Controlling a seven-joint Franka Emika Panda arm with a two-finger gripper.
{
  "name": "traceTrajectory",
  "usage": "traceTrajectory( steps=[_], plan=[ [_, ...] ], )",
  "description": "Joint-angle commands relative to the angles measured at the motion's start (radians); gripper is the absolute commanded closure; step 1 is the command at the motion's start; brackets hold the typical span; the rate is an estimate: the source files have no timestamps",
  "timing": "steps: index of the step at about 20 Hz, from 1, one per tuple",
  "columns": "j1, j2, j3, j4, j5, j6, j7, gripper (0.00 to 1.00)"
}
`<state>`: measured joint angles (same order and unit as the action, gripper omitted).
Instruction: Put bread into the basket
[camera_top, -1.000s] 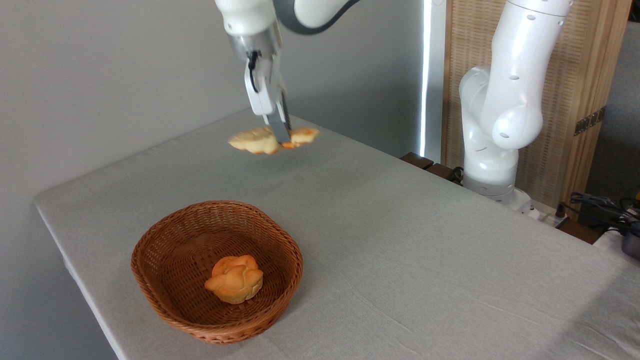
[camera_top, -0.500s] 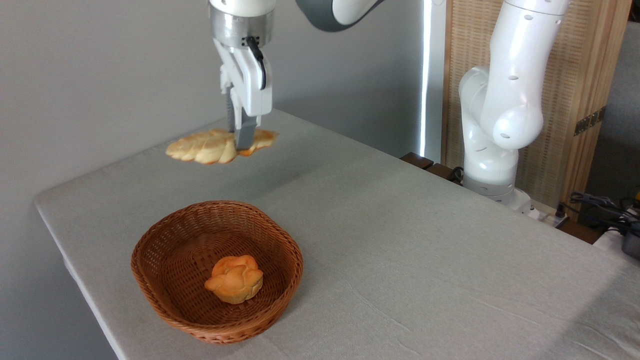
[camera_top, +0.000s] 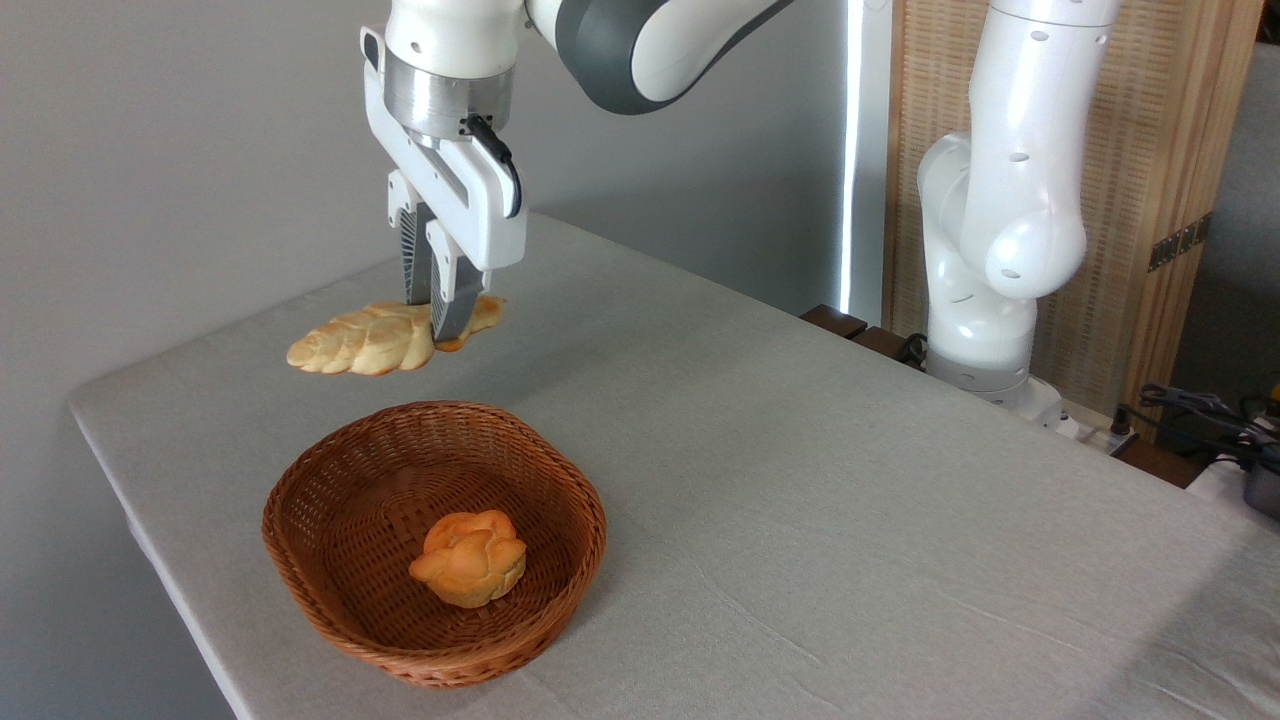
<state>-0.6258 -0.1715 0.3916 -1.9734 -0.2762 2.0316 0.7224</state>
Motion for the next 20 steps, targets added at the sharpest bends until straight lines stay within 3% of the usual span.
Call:
traceTrajectory(
  steps=[1, 12, 15, 18, 20],
  plan=[
    [-0.006, 0.006, 0.024, 0.019, -0.021, 0.007, -0.024, 0.08],
    [-0.005, -0.002, 0.039, 0.025, -0.011, -0.004, -0.017, 0.00],
    [-0.005, 0.004, 0.065, 0.092, -0.005, -0.068, -0.017, 0.00],
    [-0.002, 0.021, 0.110, 0.195, 0.096, -0.227, -0.020, 0.00],
    [0.070, 0.040, 0.087, 0.240, 0.165, -0.307, -0.020, 0.00]
  ],
)
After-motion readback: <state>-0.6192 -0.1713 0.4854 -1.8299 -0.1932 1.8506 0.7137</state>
